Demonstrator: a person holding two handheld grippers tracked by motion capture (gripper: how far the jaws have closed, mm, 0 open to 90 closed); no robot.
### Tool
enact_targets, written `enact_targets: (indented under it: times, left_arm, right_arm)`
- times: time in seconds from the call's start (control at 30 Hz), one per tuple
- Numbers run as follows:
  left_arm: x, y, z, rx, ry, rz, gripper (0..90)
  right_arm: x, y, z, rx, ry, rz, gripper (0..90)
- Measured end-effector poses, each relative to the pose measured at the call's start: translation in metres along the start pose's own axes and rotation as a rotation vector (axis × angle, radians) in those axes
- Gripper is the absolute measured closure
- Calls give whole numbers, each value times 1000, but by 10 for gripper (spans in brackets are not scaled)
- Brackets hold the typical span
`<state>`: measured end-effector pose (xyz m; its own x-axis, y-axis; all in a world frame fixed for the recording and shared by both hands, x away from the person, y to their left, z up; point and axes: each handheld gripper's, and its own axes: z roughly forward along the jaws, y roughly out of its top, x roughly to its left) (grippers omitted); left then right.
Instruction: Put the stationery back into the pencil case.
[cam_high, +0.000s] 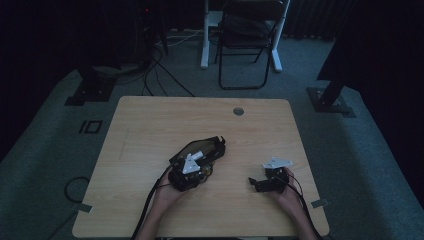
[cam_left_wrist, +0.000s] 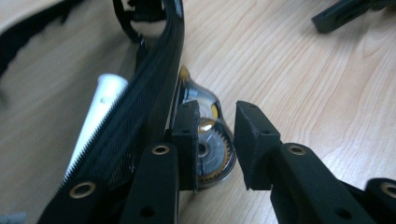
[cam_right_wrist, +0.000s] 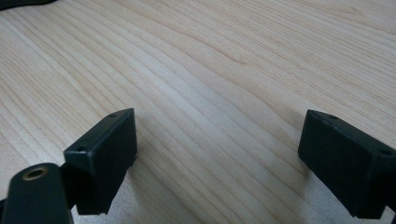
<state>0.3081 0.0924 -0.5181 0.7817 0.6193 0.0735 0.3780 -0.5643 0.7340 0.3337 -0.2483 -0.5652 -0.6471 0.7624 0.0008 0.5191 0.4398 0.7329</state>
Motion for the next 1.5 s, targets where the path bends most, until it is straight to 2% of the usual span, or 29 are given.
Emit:
enact_targets:
  times: [0.23,0.37,0.6,0.8,1.23,1.43,1.5]
  left_arm:
    - [-2,-7,13,62,8,0,605]
    - [0,-8,15,61,9,-4,558]
    - [0,-6,21,76,40,6,453]
    - [0,-5,30,91,42,2,402]
    - [6,-3,42,104,37,-31,392]
    - [10,-3,46,97,2,-67,393]
    - [10,-2,46,98,-2,-63,395]
  right_arm:
    - [0,0,0,0,0,0,116]
    - [0,0,0,0,0,0,116]
    - [0,0,0,0,0,1,116]
    - [0,0,0,0,0,0,116]
    - [0,0,0,0,0,0,116]
    - [0,0,0,0,0,0,116]
    - [0,0,0,0,0,0,116]
